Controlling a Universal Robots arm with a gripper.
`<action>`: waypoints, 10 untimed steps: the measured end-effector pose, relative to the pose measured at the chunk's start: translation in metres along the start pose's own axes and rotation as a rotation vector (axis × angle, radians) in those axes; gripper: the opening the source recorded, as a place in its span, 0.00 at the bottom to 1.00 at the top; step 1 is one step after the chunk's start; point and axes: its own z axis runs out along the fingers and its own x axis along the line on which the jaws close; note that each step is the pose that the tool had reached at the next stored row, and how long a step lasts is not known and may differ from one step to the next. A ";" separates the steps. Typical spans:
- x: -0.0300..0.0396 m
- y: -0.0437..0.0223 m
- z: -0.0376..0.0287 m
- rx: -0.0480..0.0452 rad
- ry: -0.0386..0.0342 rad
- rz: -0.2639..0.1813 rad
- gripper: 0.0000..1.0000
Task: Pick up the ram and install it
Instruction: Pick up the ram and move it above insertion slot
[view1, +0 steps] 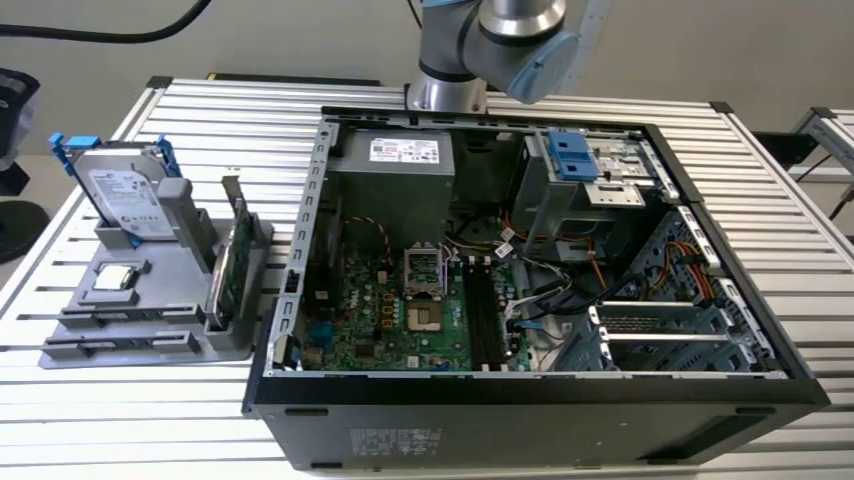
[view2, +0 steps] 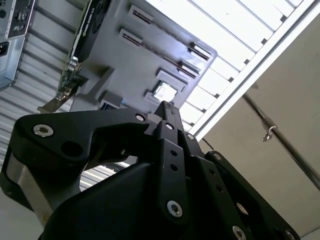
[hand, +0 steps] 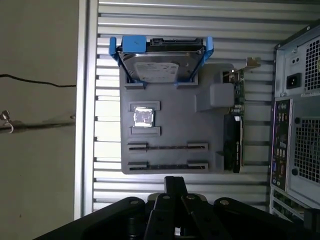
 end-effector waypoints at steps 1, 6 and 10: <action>0.0000 -0.0008 0.0000 0.0000 0.0000 -0.001 0.00; 0.0001 -0.0045 -0.0002 -0.0001 0.0002 -0.005 0.00; 0.0001 -0.0074 -0.0003 -0.0002 0.0004 -0.008 0.00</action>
